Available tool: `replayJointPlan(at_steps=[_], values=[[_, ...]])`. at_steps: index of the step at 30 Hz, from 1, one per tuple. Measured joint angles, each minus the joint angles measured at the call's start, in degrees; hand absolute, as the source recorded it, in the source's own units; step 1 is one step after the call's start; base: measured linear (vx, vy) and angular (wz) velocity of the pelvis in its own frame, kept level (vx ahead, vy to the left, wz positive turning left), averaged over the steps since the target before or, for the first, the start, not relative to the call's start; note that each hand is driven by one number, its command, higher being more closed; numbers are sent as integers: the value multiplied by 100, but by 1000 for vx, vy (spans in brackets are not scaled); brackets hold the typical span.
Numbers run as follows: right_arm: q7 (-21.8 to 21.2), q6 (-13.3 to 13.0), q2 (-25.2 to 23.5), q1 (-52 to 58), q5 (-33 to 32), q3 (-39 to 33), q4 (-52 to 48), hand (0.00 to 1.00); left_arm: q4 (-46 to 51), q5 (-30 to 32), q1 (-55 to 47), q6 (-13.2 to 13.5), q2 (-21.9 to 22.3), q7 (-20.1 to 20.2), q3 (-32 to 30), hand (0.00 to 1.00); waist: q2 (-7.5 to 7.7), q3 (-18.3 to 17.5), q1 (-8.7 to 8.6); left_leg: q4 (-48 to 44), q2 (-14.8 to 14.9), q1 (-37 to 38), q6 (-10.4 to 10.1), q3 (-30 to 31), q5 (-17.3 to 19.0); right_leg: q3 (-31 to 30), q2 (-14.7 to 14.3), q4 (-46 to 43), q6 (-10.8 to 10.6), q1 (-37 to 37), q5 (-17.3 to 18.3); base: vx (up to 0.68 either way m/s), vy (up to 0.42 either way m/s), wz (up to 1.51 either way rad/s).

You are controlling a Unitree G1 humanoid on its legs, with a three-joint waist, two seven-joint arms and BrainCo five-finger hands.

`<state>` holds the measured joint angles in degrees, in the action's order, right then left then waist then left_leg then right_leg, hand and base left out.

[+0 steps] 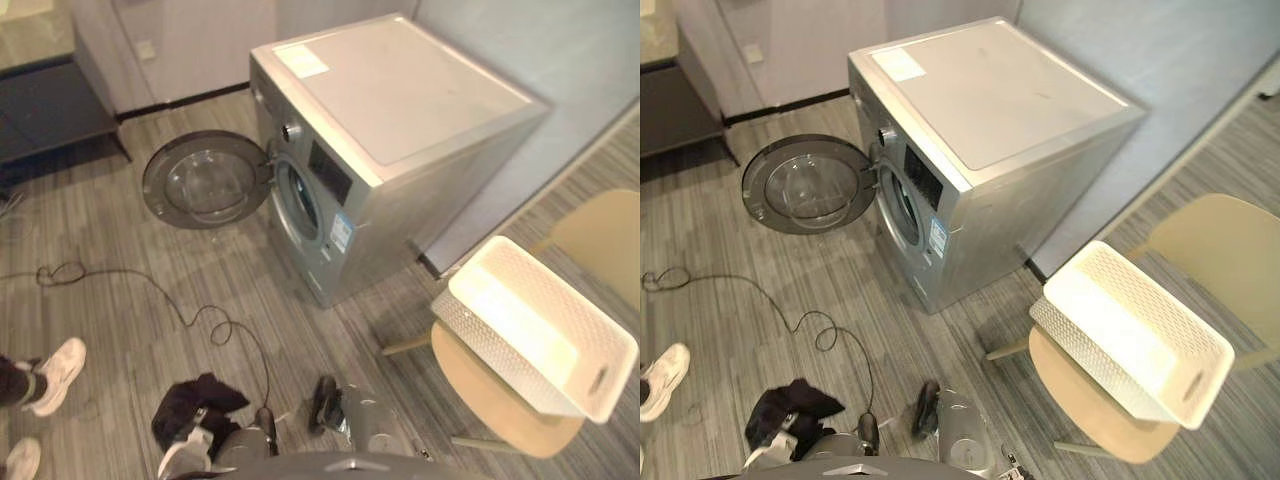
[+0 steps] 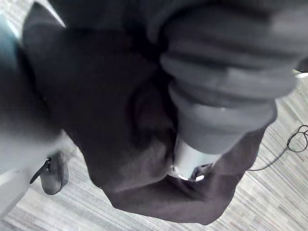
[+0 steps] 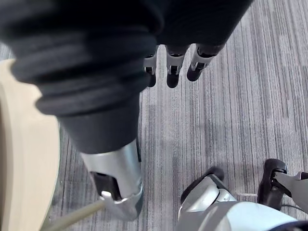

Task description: Pick up the laundry basket with both hands and put the clothes into the washing machine.

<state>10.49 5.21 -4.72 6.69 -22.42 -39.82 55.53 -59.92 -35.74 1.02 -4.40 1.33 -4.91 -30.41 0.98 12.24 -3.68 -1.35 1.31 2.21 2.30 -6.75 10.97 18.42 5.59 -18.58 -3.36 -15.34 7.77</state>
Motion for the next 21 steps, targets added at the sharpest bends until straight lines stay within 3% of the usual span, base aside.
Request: replayJointPlan(at_steps=[1, 2, 3, 4, 5, 6, 7, 9, 10, 13, 14, 16, 17, 18, 20, 21], values=[[3, 23, 7, 67, 12, -19, 53, 0, 38, 17, 113, -1, 60, 48, 22, 100, 85, -15, -65, -168, -14, 15, -184, 131, -84, -89, 132, 179, 224, 244, -256, 401, -315, 126], [-2, 11, 5, 83, 13, -48, 29, 0, 44, 31, 171, -3, 107, 65, 24, 100, 43, -22, -67, -328, 12, -16, -243, 252, -67, -44, 125, 69, 381, 294, -323, 276, -263, 100], [-5, -4, 19, 127, 8, -112, -65, 0, 50, 41, 137, 2, 213, 89, 74, 100, -144, -70, -100, -869, 158, -95, -418, 361, 47, 188, 81, -168, 458, 378, -63, 312, -222, 67], [-5, 0, 102, 141, 31, -145, -132, 0, 122, 50, 63, 0, 332, 135, 182, 100, -315, -169, -162, -2056, 424, -461, -618, 371, 415, 362, -64, -240, 472, 492, 173, 357, -214, 59], [0, 3, 137, 161, 34, -149, -203, 0, 161, 46, 27, -6, 382, 151, 243, 100, -418, -220, -176, -2736, 547, -653, -800, 366, 555, 414, -165, -240, 482, 608, 264, 427, -172, 32], [3, -1, 144, 221, 32, -133, -316, 0, 227, 45, -15, -29, 382, 174, 320, 100, -513, -255, -171, -3978, 712, -887, -1298, 425, 528, 439, -334, -246, 544, 868, 391, 446, -136, 2], [3, -3, 146, 269, 31, -88, -429, 0, 347, 45, -111, -31, 387, 166, 315, 100, -570, -294, -191, -5063, 783, -1028, -1725, 551, 245, 414, -502, -232, 609, 1098, 512, 440, -118, -16], [13, -15, 154, 244, 26, -70, -535, 0, 418, 43, -227, -20, 387, 171, 310, 100, -623, -322, -134, -6218, 950, -1220, -1683, 391, 18, 155, -763, -163, 701, 1348, 652, 380, -71, -67], [29, -13, 170, 175, 25, 51, -521, 0, 516, 43, -234, -4, 377, 164, 302, 100, -599, -315, -67, -6550, 1050, -1362, -1535, 220, 99, -109, -891, -52, 725, 1498, 667, 401, -32, -111], [87, -12, 181, 118, 24, 348, -521, 0, 540, 23, -241, 39, 270, 144, 312, 100, -424, -215, 95, -6279, 1135, -1662, -954, 2, 415, -630, -880, 156, 725, 1877, 664, 268, 35, -104], [101, -5, 193, 94, 24, 462, -523, 0, 570, -16, -235, 52, 171, 138, 368, 100, -371, -204, 146, -5782, 1252, -1854, -698, 20, 574, -988, -851, 201, 703, 1995, 654, 285, 180, -142], [115, 1, 201, 88, 30, 673, -532, 0, 651, -16, -258, 62, 113, 87, 399, 100, -297, -219, 230, -4621, 1481, -2040, -601, 263, 624, -1530, -731, 186, 512, 2033, 719, 352, 278, -166], [145, 8, 235, 98, 36, 791, -553, 0, 654, -18, -284, 68, 82, 1, 403, 100, -265, -244, 281, -3368, 1654, -1990, -609, 811, 405, -2035, -633, 34, 251, 1992, 877, 288, 358, -144], [152, 13, 254, 112, 39, 800, -545, 0, 656, -18, -288, 80, 93, -21, 418, 100, -281, -289, 294, -2970, 1731, -1933, -644, 1057, 278, -2212, -601, -49, 144, 1909, 980, 356, 523, -179], [240, 17, 281, 163, 115, 792, -517, 0, 640, -15, -402, 179, 92, -122, 480, 100, -304, -413, 313, -2327, 1901, -1784, -1107, 1482, -89, -2775, -447, -453, -153, 1742, 1371, 245, 437, -133], [263, 14, 302, 288, 203, 776, -537, 0, 630, -11, -462, 204, 134, -146, 585, 100, -361, -563, 286, -2134, 1924, -1611, -1544, 1255, -378, -3058, -258, -509, -377, 1766, 1534, 347, 695, -129]])
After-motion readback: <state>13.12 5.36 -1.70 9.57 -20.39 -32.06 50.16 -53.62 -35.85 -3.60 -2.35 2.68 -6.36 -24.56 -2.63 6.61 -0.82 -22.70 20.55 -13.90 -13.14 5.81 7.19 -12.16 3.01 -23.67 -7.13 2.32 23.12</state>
